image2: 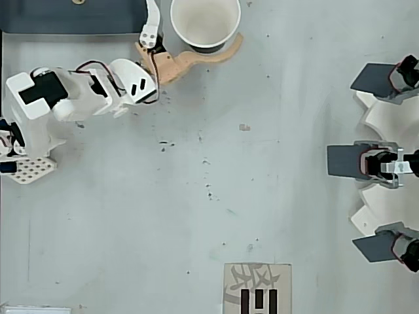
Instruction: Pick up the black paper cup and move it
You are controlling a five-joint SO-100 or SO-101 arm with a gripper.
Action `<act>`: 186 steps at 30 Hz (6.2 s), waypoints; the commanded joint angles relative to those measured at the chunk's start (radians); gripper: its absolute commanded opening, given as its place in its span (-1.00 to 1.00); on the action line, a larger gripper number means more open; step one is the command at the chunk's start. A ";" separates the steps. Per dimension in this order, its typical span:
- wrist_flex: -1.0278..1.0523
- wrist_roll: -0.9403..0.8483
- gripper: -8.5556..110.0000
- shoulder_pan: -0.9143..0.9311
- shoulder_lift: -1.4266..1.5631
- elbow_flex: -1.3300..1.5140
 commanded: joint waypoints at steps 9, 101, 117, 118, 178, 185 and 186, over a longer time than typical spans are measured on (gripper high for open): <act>0.008 0.032 -0.22 -0.018 0.000 -0.052; -0.002 -0.029 -0.72 0.224 0.816 0.680; 0.112 -0.061 -0.74 0.410 0.818 0.678; 0.118 -0.064 -0.74 0.417 0.818 0.678; 0.709 -0.026 -0.74 0.653 0.360 -0.357; 0.710 -0.025 -0.74 0.653 0.350 -0.360; 0.710 -0.023 -0.74 0.653 0.350 -0.360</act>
